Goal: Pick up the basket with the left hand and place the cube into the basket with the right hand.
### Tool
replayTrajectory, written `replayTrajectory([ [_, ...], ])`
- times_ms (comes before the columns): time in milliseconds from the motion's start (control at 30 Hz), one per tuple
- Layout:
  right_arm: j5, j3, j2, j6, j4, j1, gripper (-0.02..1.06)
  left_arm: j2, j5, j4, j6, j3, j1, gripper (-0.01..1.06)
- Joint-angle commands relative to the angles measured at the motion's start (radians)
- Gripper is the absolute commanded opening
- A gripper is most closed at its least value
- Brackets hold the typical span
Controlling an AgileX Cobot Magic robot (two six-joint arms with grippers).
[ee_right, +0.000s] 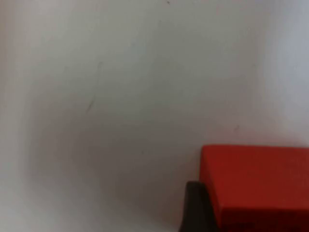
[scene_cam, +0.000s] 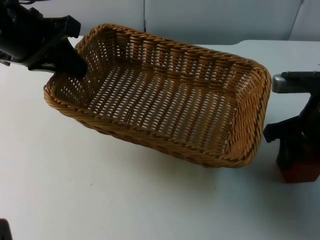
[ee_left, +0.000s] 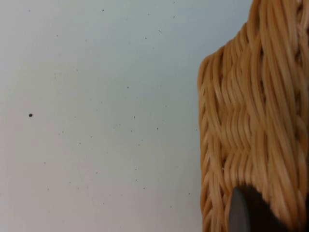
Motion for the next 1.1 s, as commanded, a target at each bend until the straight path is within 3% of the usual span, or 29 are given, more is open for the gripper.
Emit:
replayTrajectory([
  [0, 0.000, -0.014, -0.002, 0.068, -0.066, -0.010, 0.18, -0.014, 0.020, -0.033, -0.009, -0.008, -0.004, 0.00],
  [33, 0.034, -0.042, -0.020, 0.191, -0.196, -0.023, 0.01, -0.014, 0.020, -0.033, -0.009, -0.008, -0.004, 0.00],
  [100, 0.055, -0.058, -0.029, 0.228, -0.242, -0.028, 0.01, -0.014, 0.020, -0.033, -0.009, -0.008, -0.004, 0.00],
  [167, 0.153, -0.133, -0.073, 0.308, -0.375, -0.031, 0.00, -0.014, 0.020, -0.033, -0.009, -0.008, -0.004, 0.00],
  [200, 0.214, -0.206, -0.119, 0.299, -0.406, -0.029, 0.00, -0.014, 0.020, -0.033, -0.009, -0.008, -0.004, 0.00],
  [267, 0.237, -0.253, -0.152, 0.276, -0.395, -0.017, 0.00, -0.014, 0.020, -0.033, -0.009, -0.008, -0.004, 0.00],
  [367, 0.249, -0.338, -0.226, 0.163, -0.222, 0.019, 0.00, -0.014, 0.020, -0.033, -0.009, -0.008, -0.004, 0.00],
  [433, 0.247, -0.367, -0.274, -0.070, 0.076, 0.069, 0.00, -0.014, 0.020, -0.033, -0.009, -0.008, -0.004, 0.00],
  [467, 0.247, -0.367, -0.274, -0.070, 0.076, 0.069, 0.00, -0.014, 0.020, -0.033, -0.009, -0.008, -0.004, 0.00],
  [533, 0.270, -0.367, -0.281, -0.221, 0.278, 0.125, 0.00, -0.014, 0.020, -0.033, -0.009, -0.008, -0.004, 0.00],
  [600, 0.295, -0.367, -0.271, -0.295, 0.377, 0.182, 0.00, -0.014, 0.020, -0.033, -0.009, -0.008, -0.004, 0.00],
  [833, 0.280, -0.367, -0.215, -0.288, 0.386, 0.316, 0.00, -0.014, 0.020, -0.033, -0.009, -0.008, -0.004, 0.00],
  [900, 0.260, -0.367, -0.183, -0.239, 0.384, 0.348, 0.00, -0.014, 0.020, -0.033, -0.009, -0.008, -0.004, 0.00],
  [1067, 0.236, -0.367, -0.114, -0.134, 0.284, 0.383, 0.00, -0.014, 0.018, -0.033, -0.009, -0.008, -0.004, 0.00],
])
